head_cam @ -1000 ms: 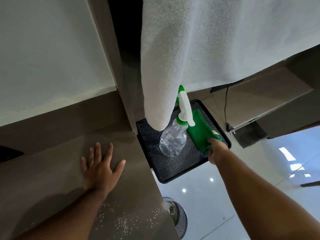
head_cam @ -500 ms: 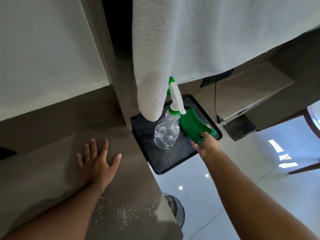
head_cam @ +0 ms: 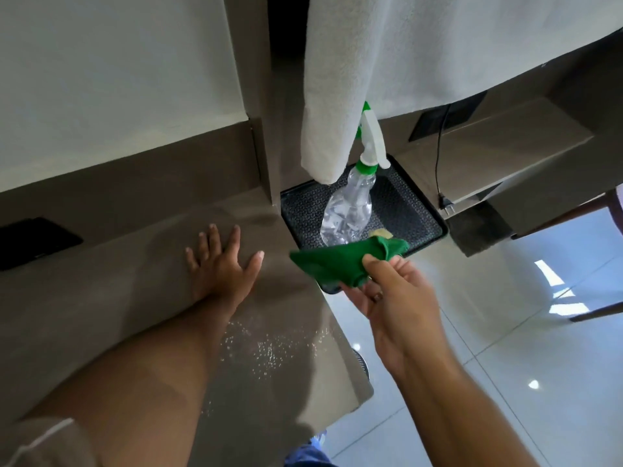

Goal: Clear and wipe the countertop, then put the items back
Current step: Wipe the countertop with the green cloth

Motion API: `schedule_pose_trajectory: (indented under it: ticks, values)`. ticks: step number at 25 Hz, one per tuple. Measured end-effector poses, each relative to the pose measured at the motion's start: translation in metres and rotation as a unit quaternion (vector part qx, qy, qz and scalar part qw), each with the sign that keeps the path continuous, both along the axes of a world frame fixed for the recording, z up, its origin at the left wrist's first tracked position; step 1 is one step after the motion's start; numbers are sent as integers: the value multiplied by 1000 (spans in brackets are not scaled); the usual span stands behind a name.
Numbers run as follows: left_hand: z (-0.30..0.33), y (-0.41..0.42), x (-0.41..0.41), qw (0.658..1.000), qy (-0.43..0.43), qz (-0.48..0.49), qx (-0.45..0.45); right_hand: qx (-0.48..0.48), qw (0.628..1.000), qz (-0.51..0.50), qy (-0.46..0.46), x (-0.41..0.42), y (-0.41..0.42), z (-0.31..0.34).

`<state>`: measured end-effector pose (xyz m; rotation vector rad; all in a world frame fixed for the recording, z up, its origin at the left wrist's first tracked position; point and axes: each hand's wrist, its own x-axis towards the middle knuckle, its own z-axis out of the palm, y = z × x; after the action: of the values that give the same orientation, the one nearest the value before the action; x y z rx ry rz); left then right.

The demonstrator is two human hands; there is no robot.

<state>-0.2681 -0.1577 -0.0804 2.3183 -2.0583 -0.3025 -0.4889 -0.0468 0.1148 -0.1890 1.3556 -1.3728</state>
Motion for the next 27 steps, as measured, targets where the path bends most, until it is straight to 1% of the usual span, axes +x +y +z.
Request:
schedule_pose_trajectory:
  ticks: [2, 3, 6, 7, 8, 9, 10, 11, 12, 13, 14, 15, 17, 18, 19, 20, 22, 24, 25, 27]
  values:
    - [1, 1, 1, 1000, -12, -1, 18, -5, 1000, 4, -11, 15, 16, -7]
    - [2, 2, 1, 1000, -19, -3, 19, 24, 1000, 11, -16, 21, 27, -18]
    - [4, 0, 0, 1000, -11, -7, 8, 187, 980, 58, -20, 28, 62, -66]
    - [4, -1, 0, 1000, -7, -8, 4, 231, 968, 93, 9, 26, 73, -79]
    - [4, -1, 0, 1000, -6, -9, 3, 260, 950, 157, 77, 23, 83, -87]
    - [4, -1, 0, 1000, -8, -8, 5, 273, 917, 231, 179, 20, 92, -93]
    - [4, -1, 1, 1000, -10, -6, 10, 271, 869, 287, 298, 16, 99, -96]
    - [5, 0, 1, 1000, -13, -3, 17, 244, 815, 319, 417, 14, 102, -96]
    - [5, -1, 1, 1000, -15, -4, 26, 185, 764, 334, 520, 12, 102, -96]
    - [5, -1, 1, 999, -14, -10, 37, 115, 716, 352, 592, 10, 95, -100]
    - [6, 0, 3, 999, -10, -25, 47, 50, 671, 384, 633, 10, 82, -109]
    - [8, 1, 9, 998, -4, -50, 49, 4, 627, 427, 652, 13, 63, -120]
    - [12, 2, 42, 996, 14, -78, 28, -51, 535, 477, 695, 20, 23, -149]
    - [14, 5, 71, 998, 11, -62, 12, -66, 501, 487, 712, 24, 8, -162]
    - [13, 8, 105, 999, -4, -39, 6, -66, 475, 493, 726, 27, -4, -171]
    - [12, 12, 138, 999, -17, -21, 17, -59, 458, 500, 732, 32, -16, -178]
    - [9, 23, 186, 997, -26, -18, 64, -69, 441, 502, 741, 57, -43, -184]
    - [0, 25, 198, 996, -48, -32, 65, -90, 435, 509, 737, 109, -59, -181]
    - [-3, 24, 196, 996, -58, -35, 51, -115, 418, 519, 737, 139, -53, -179]
    - [-4, 24, 193, 998, -53, -29, 29, -204, 378, 559, 709, 196, -6, -178]
